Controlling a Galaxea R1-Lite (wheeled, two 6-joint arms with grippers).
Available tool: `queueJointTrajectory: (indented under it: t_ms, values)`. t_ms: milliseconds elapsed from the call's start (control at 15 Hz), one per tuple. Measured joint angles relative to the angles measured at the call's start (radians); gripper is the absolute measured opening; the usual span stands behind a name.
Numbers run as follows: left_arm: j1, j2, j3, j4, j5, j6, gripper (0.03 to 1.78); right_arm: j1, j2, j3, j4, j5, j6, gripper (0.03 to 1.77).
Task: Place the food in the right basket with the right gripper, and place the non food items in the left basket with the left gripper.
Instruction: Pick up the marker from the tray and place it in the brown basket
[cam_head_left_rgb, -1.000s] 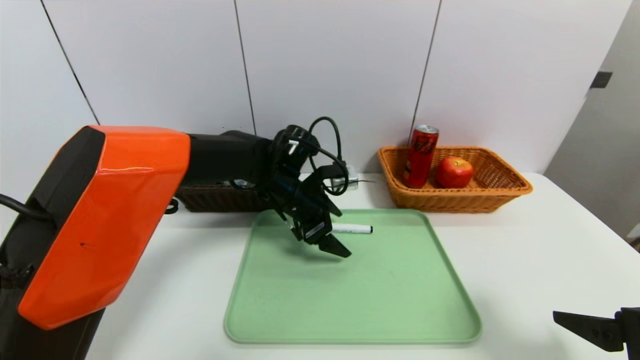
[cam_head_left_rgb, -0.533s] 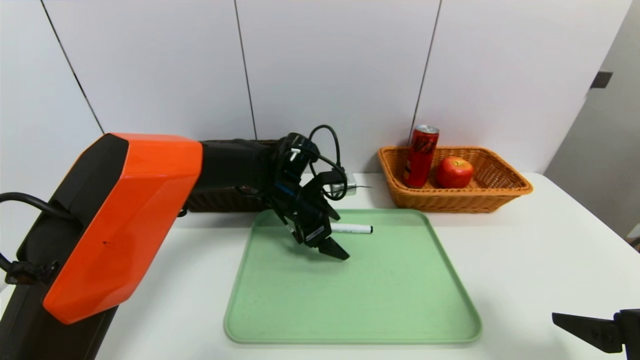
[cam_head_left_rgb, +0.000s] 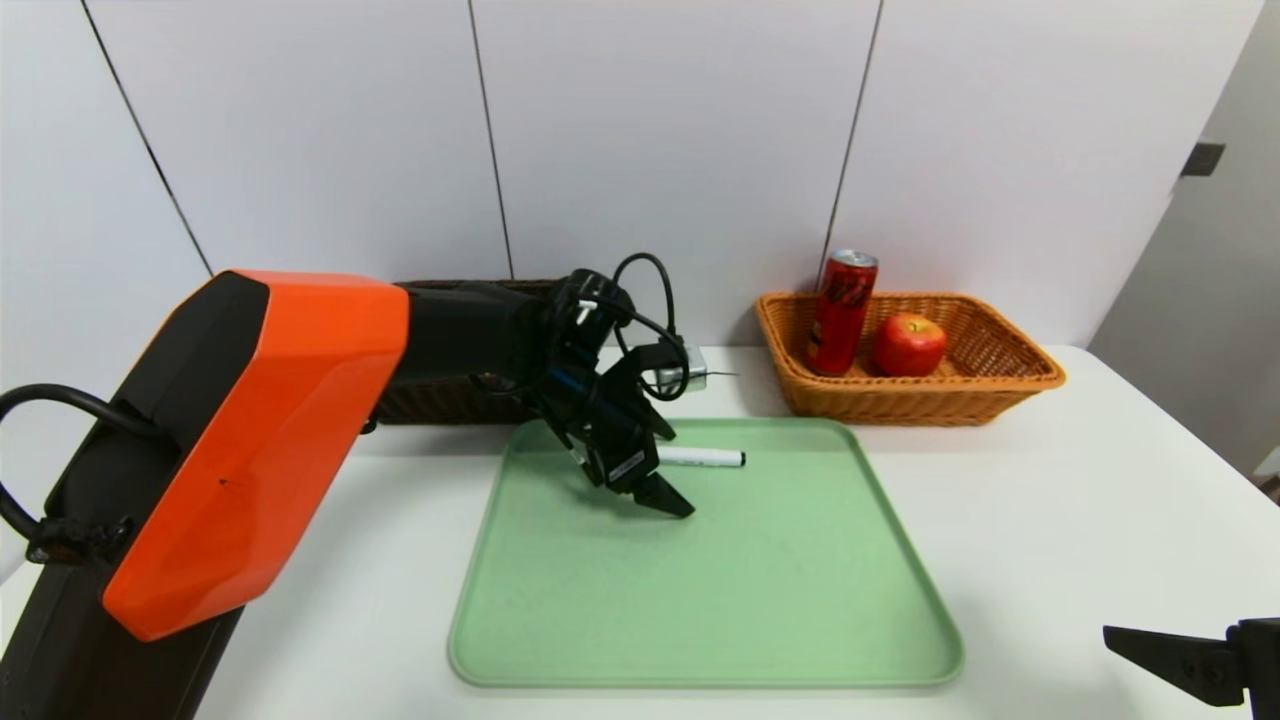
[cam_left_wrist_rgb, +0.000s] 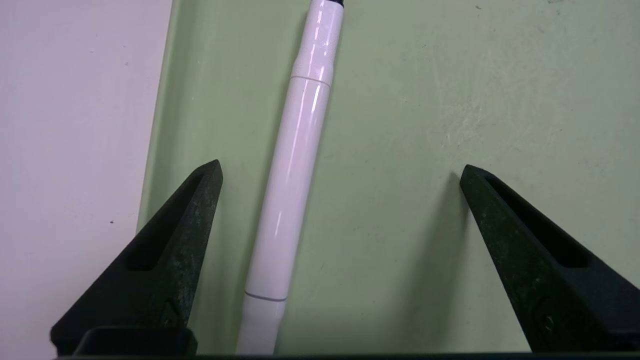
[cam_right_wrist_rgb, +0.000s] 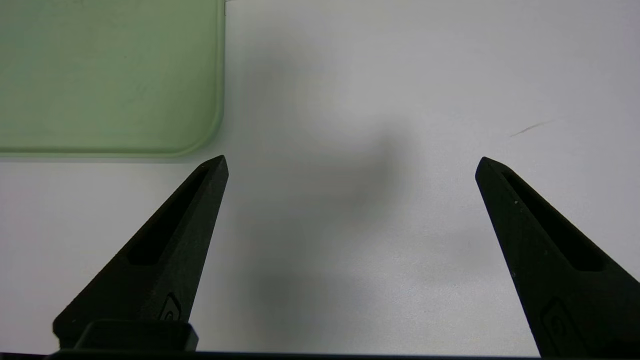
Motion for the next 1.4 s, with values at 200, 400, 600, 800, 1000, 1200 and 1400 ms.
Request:
queueJointTrajectory:
  t_ms: [200,400,600,800,1000,1200,1400]
  values:
    - [-0.001,0.002,-0.001,-0.001,-0.001,-0.001,1.69,0.001,0.000,-0.001,0.000,0.000,0.000,1.71]
    - [-0.001,0.008,-0.004,-0.003,-0.001,-0.003,1.69,0.001,-0.001,-0.001,0.000,0.000,-0.001,1.71]
    - [-0.001,0.013,-0.006,-0.012,-0.002,-0.006,1.69,0.001,-0.002,-0.001,0.000,0.000,-0.001,1.71]
    - [-0.001,0.019,-0.006,-0.017,-0.003,-0.008,1.69,0.003,-0.004,0.001,0.000,0.000,-0.001,1.71]
    - [-0.001,0.023,-0.006,-0.024,-0.003,-0.010,1.69,0.003,-0.005,0.002,0.000,0.000,-0.001,1.71]
    - [-0.001,0.023,-0.006,-0.031,-0.003,-0.010,1.69,0.004,-0.005,0.002,0.000,0.000,-0.001,1.71]
    - [-0.001,0.026,-0.006,-0.042,-0.005,-0.016,1.19,0.005,-0.005,0.000,0.000,0.000,-0.003,1.71]
